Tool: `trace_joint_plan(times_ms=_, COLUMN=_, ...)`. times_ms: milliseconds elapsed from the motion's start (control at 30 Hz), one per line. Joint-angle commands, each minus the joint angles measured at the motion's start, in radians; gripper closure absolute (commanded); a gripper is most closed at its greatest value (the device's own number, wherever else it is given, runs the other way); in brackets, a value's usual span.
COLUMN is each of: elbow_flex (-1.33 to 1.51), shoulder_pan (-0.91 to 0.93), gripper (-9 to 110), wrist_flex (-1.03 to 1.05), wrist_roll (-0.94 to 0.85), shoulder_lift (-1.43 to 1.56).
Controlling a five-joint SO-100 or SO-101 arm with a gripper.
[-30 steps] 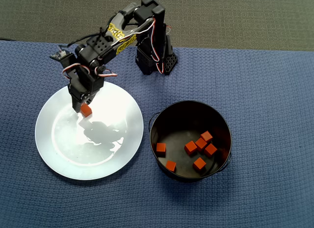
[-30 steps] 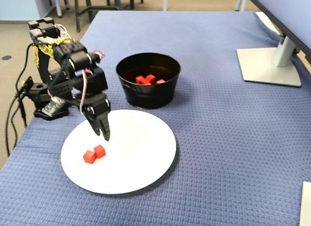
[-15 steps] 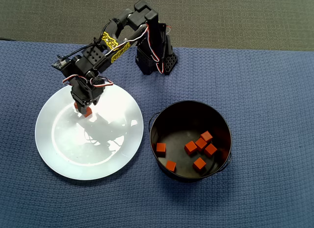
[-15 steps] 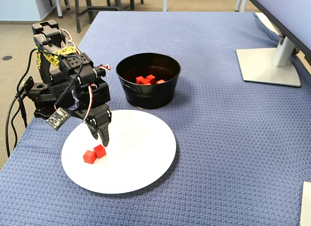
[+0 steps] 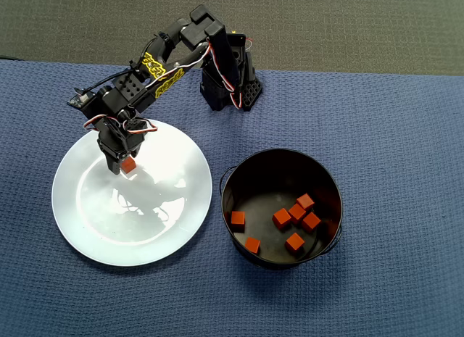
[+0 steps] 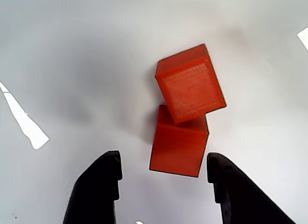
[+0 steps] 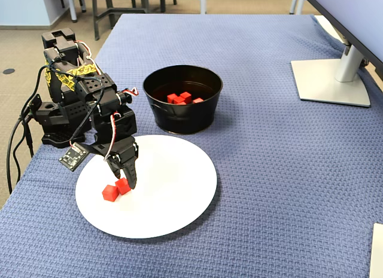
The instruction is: Pick up the red cubes from the white plate and place them in the black recipient
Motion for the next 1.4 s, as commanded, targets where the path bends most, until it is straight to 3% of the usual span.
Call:
trace_joint_plan(times_ms=0, elbow_flex=-0.051, shoulder_pan=0.009, gripper=86, wrist_flex=-0.02, wrist_roll=-0.026, shoulder_lift=0.009)
trace_joint_plan(times_ms=600, elbow_flex=-0.025, shoulder_pan=0.009, gripper=88, wrist_flex=-0.089, wrist_roll=-0.072, shoulder_lift=-0.037)
trace_joint_plan(times_ms=900, elbow_flex=-0.026, shoulder_pan=0.005, gripper=101, wrist_flex=-0.118, wrist_roll=-0.078, shoulder_lift=-0.063)
trace_joint_plan(times_ms=1100, elbow_flex=-0.017, shoulder_pan=0.014, gripper=102, wrist_flex=-0.106, wrist_roll=-0.009, shoulder_lift=0.015)
trace_joint_plan(times_ms=1367, elbow_flex=-0.229, shoulder_pan=-0.061, gripper=102, wrist_flex=0.129, wrist_roll=0.17, shoulder_lift=0.238)
